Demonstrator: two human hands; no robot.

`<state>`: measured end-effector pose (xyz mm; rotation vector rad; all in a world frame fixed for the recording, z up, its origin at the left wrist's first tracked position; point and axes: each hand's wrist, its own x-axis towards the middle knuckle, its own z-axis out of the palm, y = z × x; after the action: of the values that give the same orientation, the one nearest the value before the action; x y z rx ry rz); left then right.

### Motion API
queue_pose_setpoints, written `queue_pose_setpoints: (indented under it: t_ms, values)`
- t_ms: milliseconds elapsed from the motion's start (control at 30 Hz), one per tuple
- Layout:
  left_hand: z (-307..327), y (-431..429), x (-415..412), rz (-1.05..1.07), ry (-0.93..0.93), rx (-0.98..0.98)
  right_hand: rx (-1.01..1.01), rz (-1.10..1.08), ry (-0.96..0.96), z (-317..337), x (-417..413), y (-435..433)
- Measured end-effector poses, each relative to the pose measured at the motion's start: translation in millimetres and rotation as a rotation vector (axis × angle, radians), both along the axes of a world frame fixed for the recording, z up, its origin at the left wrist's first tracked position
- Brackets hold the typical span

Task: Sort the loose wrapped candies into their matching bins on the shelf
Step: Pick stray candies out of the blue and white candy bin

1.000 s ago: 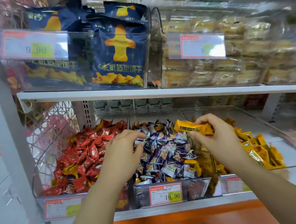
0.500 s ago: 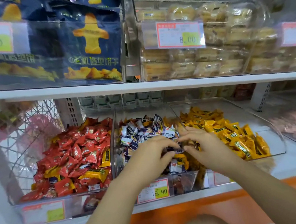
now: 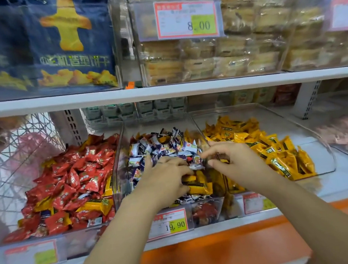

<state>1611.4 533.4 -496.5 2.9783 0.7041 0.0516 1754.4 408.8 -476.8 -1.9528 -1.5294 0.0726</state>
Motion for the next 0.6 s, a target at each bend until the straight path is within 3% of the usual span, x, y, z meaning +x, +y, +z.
queue_pose_setpoints:
  t_ms: [300,400,500,600]
  values:
    - [-1.3,14.4,-26.2,0.198,0.066,0.151,-0.034,0.078,0.081,-1.5,4.1,-5.5]
    - [4.5,5.7,-24.6,0.120,-0.027,0.185,-0.040,0.097,0.136,-0.4,7.3,-6.0]
    - [8.1,-12.3,-8.3,-0.050,-0.197,-0.015,-0.047,0.102,0.121,0.0,8.1,-5.8]
    - [1.0,-21.8,11.6,-0.132,-0.128,-0.168,-0.050,0.120,0.124,-1.1,8.6,-5.6]
